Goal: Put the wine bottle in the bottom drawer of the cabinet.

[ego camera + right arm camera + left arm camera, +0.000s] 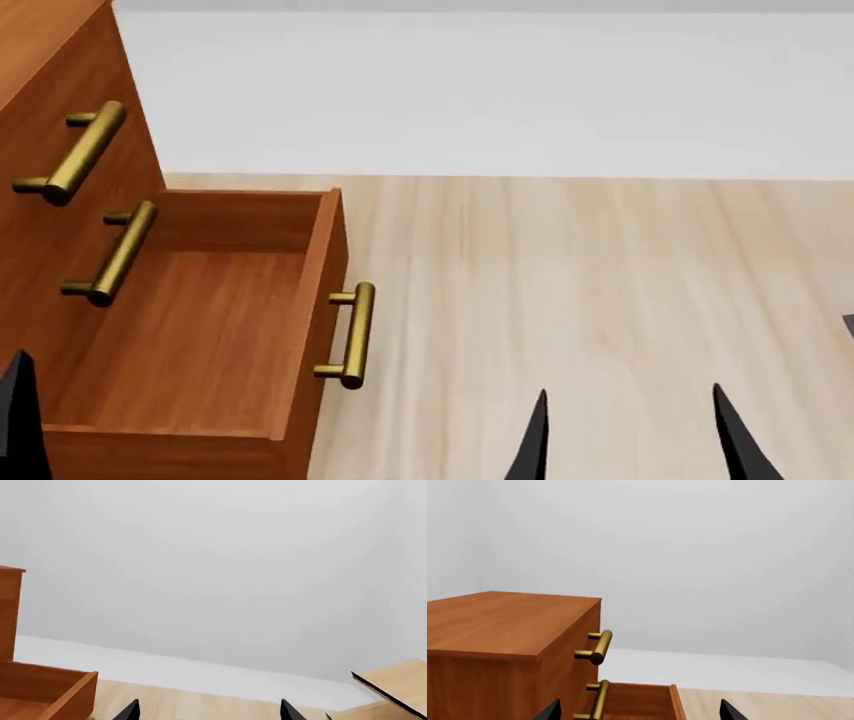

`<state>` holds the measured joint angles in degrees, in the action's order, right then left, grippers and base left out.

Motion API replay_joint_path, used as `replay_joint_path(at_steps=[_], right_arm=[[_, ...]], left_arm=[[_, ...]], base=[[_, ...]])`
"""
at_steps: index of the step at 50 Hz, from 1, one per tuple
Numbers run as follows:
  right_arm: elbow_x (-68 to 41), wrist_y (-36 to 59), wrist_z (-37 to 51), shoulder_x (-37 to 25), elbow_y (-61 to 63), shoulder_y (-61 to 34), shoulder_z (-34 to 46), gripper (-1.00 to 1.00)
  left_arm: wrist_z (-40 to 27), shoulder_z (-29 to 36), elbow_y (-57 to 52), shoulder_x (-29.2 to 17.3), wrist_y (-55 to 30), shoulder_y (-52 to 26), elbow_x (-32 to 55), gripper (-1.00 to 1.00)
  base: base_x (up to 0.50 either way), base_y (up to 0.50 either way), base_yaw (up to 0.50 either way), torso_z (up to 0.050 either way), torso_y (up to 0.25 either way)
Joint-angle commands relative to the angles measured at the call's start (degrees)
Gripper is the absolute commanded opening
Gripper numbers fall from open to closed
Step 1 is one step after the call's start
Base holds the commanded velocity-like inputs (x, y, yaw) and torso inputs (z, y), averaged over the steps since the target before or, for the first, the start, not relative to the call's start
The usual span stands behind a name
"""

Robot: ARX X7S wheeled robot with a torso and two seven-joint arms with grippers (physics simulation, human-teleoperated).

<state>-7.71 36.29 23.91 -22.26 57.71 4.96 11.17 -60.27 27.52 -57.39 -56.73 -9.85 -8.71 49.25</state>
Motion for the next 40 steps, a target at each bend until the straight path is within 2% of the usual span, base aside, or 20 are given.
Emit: replay_joint_path(at_steps=[1,7,13,19,40], right_arm=[[-2.7,5.9,1.9,0.0,1.2,-1.7,-5.1,1.0],[-5.2,7.8,4.2,-2.3,2.2,-2.3,-8.4,1.0],[-19.1,4.9,19.7,-15.2,2.2,-2.1,-9.4,1.0],[-24.5,3.9,26.3,-21.8,2.1,-2.0,-11.0,1.0],[-28.0,1.2,29.1,-25.3,-0.6,3.8,-19.5,1.0]], left_arm=[[0.5,0.4,0.8,0.2,0.8,0.2,-0.4,1.0],[0.6,0.8,0.9,0.2,0.3,-0.2,-0.1,1.0],[0.6,0.8,1.1,0.1,0.6,-0.1,-0.1,1.0],[-0.1,1.4,1.4,0.5,-0.5,-0.5,-0.8,1.0],[0.5,2.0,2.0,0.7,0.1,-0.4,-0.7,1.0]], base=[[0.0,0.0,0.0,0.0,0.0],[0.0,0.0,0.0,0.0,0.0],[0.0,0.0,0.0,0.0,0.0],[0.0,0.0,0.0,0.0,0.0],[0.0,0.0,0.0,0.0,0.0]])
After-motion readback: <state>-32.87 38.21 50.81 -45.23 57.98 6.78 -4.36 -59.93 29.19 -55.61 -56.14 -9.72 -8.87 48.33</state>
